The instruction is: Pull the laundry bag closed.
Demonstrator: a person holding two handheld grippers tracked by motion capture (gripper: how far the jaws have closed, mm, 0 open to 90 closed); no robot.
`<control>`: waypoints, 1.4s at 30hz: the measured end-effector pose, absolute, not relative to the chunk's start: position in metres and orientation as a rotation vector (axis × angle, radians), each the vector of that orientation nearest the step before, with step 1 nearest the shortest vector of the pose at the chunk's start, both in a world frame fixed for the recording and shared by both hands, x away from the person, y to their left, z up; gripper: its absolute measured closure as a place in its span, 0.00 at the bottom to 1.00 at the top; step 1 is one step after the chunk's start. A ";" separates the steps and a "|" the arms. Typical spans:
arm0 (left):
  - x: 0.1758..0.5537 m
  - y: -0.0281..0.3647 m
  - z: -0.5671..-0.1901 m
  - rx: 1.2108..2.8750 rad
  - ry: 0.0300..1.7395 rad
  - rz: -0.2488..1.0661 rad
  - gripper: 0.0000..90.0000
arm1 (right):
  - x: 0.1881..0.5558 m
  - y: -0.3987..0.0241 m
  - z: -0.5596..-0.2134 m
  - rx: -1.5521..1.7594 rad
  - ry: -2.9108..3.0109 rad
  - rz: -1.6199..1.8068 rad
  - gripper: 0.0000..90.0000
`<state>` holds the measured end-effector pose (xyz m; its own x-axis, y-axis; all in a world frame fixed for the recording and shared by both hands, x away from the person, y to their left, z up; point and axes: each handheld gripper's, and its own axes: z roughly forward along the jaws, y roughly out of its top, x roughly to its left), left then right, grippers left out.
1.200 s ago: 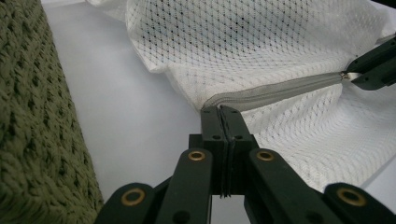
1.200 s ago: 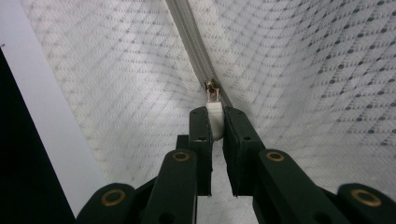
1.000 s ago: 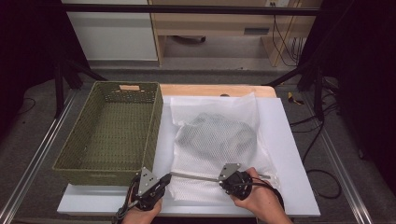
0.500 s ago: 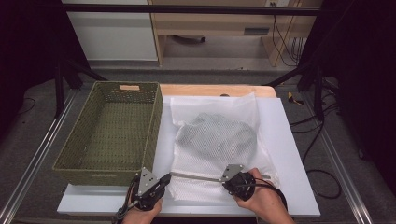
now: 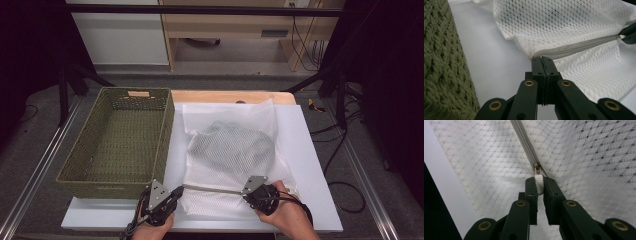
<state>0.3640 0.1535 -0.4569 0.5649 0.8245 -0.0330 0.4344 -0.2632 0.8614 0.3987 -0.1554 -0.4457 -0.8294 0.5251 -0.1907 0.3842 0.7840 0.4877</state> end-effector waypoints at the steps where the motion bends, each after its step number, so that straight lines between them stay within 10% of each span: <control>1: 0.364 0.154 -0.457 1.893 1.020 0.542 1.00 | 0.399 -0.155 -0.446 0.698 2.659 0.628 0.91; 42: 0.365 0.156 -0.456 1.883 1.031 0.531 1.00 | 0.395 -0.191 -0.445 0.775 2.614 0.597 0.91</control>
